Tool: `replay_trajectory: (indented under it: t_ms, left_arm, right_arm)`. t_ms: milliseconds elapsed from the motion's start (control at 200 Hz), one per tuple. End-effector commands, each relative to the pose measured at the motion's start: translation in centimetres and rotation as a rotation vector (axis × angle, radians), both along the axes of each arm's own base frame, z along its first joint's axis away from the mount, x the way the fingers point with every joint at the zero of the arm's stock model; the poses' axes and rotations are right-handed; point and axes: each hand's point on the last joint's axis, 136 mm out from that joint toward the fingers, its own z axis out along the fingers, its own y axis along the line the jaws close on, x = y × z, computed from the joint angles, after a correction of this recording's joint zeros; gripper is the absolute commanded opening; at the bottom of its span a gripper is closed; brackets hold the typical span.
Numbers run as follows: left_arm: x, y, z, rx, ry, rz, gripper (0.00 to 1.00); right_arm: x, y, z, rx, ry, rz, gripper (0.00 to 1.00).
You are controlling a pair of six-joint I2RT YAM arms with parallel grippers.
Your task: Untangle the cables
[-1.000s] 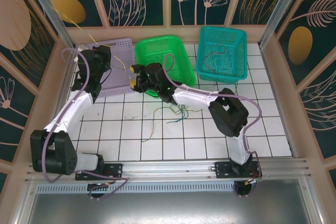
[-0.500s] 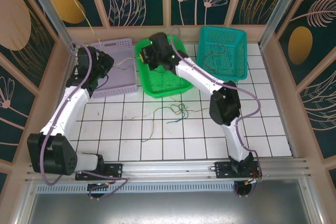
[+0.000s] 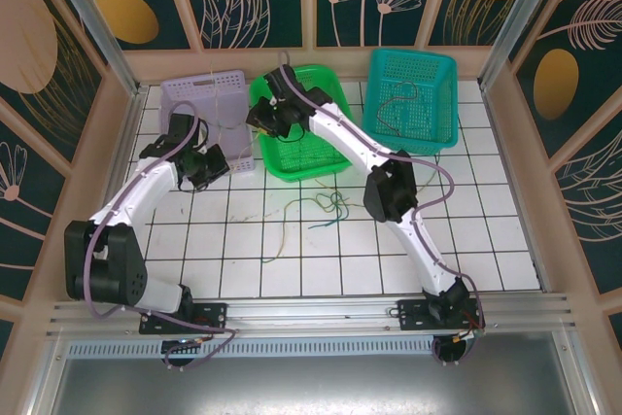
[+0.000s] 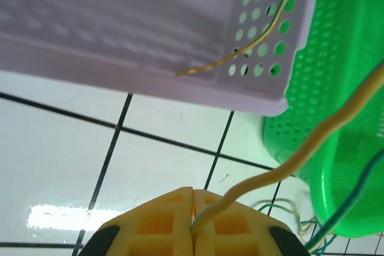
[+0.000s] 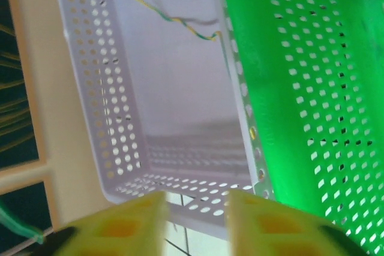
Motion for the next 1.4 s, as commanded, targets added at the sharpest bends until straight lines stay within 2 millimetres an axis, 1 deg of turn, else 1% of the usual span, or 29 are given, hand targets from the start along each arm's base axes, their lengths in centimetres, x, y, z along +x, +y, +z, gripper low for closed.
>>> replay_trajectory:
  t_ms: [0,35,75,120,185,220,305,345,425,475,505,510,525,566,606,626,636,646,726,821,856,916,966,1001,1086,1151,1231,1331,1396]
  left_arm:
    - [-0.6,-0.1,0.7,-0.010,0.074,0.023,0.00]
    - [0.1,0.3,1.4,0.000,0.058,0.063,0.00]
    - [1.1,1.2,2.3,0.014,0.034,0.123,0.00]
    - [2.3,2.5,3.3,0.032,0.001,0.206,0.00]
    - [4.1,4.4,5.1,0.060,-0.061,0.312,0.00]
    - [5.2,5.2,6.2,0.076,-0.096,0.357,0.00]
    - [7.7,7.3,8.5,0.128,-0.158,0.441,0.00]
    - [8.8,8.1,9.3,0.157,-0.176,0.467,0.00]
    - [10.5,9.9,10.8,0.236,-0.210,0.518,0.00]
    - [11.4,11.0,11.3,0.291,-0.221,0.546,0.00]
    - [11.7,11.7,12.2,0.320,-0.242,0.562,0.00]
    - [11.9,11.9,11.7,0.330,-0.230,0.562,0.00]
    - [12.2,12.2,11.3,0.350,-0.221,0.567,0.00]
    - [12.6,13.1,11.4,0.382,-0.220,0.587,0.00]
    - [13.0,13.9,11.4,0.403,-0.221,0.596,0.00]
    - [13.2,14.4,11.4,0.412,-0.218,0.599,0.00]
    - [13.3,14.6,11.3,0.417,-0.216,0.600,0.00]
    - [13.4,14.7,11.3,0.422,-0.215,0.601,0.00]
    - [13.7,15.6,11.3,0.484,-0.203,0.588,0.00]
    - [13.7,15.8,10.9,0.510,-0.208,0.565,0.00]
    - [13.5,15.8,10.6,0.520,-0.207,0.556,0.00]
    - [12.9,16.2,10.2,0.562,-0.189,0.543,0.00]
    - [12.3,16.6,9.8,0.596,-0.179,0.536,0.00]
    - [11.9,16.8,9.5,0.612,-0.171,0.533,0.00]
    - [11.3,16.9,9.6,0.622,-0.182,0.530,0.00]
    - [11.1,17.3,10.1,0.643,-0.190,0.545,0.00]
    - [11.1,18.1,11.3,0.685,-0.212,0.577,0.00]
    - [11.4,19.2,13.4,0.746,-0.260,0.630,0.00]
    - [11.7,20.1,14.8,0.806,-0.282,0.660,0.00]
  right_arm:
    - [2.3,-1.8,7.3,0.071,-0.209,0.035,0.51]
    - [2.3,-2.3,8.6,0.077,-0.231,0.030,0.57]
    - [2.3,-3.1,9.9,0.082,-0.248,0.021,0.62]
    - [2.1,-3.8,11.2,0.087,-0.264,0.018,0.65]
    - [1.7,-5.2,12.7,0.078,-0.281,0.005,0.69]
    - [1.4,-6.0,13.9,0.078,-0.297,-0.002,0.71]
    - [0.9,-8.1,15.6,0.067,-0.321,-0.031,0.75]
    - [0.7,-9.1,16.3,0.068,-0.328,-0.049,0.78]
    - [0.4,-11.3,17.5,0.063,-0.341,-0.086,0.79]
    - [0.1,-12.6,18.2,0.056,-0.353,-0.110,0.80]
    - [0.0,-13.4,18.5,0.048,-0.359,-0.124,0.79]
    - [-0.1,-13.5,18.6,0.047,-0.359,-0.126,0.80]
    - [-0.1,-14.0,18.7,0.043,-0.361,-0.134,0.80]
    - [-0.5,-14.9,19.0,0.036,-0.371,-0.150,0.80]
    - [-1.3,-15.4,19.2,0.036,-0.373,-0.154,0.80]
    - [-1.6,-15.6,19.2,0.039,-0.373,-0.155,0.80]
    - [-1.1,-16.7,19.3,0.039,-0.373,-0.176,0.80]
    - [-1.0,-17.1,19.2,0.042,-0.372,-0.182,0.80]
    - [-1.4,-18.9,18.9,0.081,-0.338,-0.202,0.81]
    - [-1.7,-19.8,19.1,0.142,-0.315,-0.195,0.84]
    - [-1.8,-19.7,19.6,0.185,-0.311,-0.176,0.86]
    - [-2.1,-19.4,21.0,0.321,-0.274,-0.138,0.88]
    - [-2.1,-19.7,22.3,0.407,-0.265,-0.139,0.89]
    - [-1.9,-20.2,23.2,0.424,-0.280,-0.155,0.89]
    - [-1.1,-21.6,24.1,0.381,-0.312,-0.199,0.89]
    - [-0.9,-22.3,24.0,0.337,-0.336,-0.219,0.88]
    - [-1.1,-22.3,23.6,0.336,-0.338,-0.217,0.87]
    - [-1.9,-22.0,23.0,0.343,-0.334,-0.211,0.87]
    - [-2.6,-21.8,22.0,0.337,-0.318,-0.209,0.87]
